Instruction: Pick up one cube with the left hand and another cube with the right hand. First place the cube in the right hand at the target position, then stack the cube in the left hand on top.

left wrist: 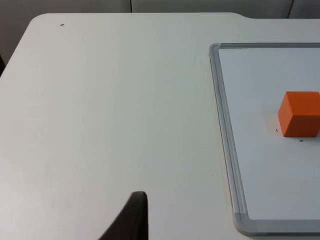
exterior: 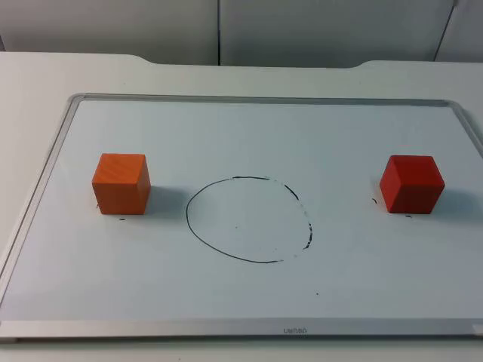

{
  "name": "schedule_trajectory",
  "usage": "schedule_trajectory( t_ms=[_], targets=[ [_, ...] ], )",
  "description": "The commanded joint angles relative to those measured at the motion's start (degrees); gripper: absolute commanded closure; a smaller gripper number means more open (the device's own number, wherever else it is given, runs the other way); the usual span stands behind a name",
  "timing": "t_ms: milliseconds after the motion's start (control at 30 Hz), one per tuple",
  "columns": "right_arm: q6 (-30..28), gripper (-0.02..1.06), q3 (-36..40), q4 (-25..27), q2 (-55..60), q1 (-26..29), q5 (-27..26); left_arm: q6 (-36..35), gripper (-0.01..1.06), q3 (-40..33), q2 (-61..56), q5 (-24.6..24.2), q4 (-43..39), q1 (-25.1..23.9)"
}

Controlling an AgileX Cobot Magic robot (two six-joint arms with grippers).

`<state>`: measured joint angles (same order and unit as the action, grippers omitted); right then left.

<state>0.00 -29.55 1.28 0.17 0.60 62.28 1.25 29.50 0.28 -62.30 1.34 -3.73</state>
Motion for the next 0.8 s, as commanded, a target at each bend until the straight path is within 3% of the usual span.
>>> schedule_trajectory(
  t_ms=[0,267,767],
  targets=[
    [0.00,0.00,0.43,0.21,-0.17,0.28,-0.52,-0.34,0.00,-0.25,-0.28,0.55,0.46,-0.12],
    [-2.03,0.00,-1.22,0.21,0.64,0.28,-1.38,-0.34,0.00,-0.25,-0.28,0.55,0.46,-0.12],
    [-6.73,0.00,-8.67,0.33,18.58,0.28,-6.54,-0.34,0.00,-0.25,-0.28,0.55,0.46,-0.12]
  ],
)
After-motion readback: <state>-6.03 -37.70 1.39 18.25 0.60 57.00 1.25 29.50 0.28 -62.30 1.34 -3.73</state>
